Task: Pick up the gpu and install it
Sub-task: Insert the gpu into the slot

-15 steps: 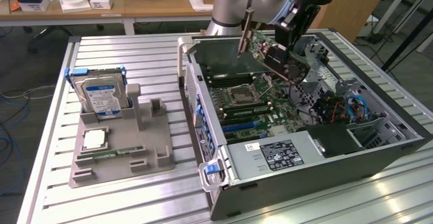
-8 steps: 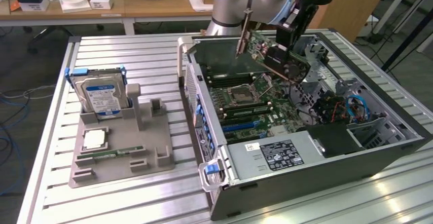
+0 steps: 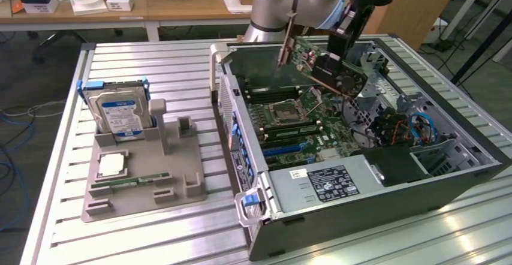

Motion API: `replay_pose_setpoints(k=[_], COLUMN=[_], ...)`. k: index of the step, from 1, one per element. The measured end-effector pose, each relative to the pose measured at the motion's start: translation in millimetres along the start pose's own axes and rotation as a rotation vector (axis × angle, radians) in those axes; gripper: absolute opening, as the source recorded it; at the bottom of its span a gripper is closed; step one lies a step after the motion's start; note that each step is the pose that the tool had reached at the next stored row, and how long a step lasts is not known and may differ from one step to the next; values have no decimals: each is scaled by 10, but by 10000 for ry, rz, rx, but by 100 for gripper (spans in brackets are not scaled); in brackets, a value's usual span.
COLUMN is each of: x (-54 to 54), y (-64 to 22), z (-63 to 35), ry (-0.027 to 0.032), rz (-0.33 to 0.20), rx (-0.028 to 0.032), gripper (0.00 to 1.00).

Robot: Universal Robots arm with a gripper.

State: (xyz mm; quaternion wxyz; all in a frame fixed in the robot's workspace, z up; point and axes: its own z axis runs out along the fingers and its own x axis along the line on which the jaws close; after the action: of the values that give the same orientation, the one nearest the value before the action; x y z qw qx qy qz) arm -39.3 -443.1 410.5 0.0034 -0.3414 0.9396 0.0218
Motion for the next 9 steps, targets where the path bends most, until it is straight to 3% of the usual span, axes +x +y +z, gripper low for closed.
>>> replay_pose_setpoints(k=[9], x=[0], y=[0], z=[1], ry=[30], rz=[-776], rx=[-17], gripper=[26])
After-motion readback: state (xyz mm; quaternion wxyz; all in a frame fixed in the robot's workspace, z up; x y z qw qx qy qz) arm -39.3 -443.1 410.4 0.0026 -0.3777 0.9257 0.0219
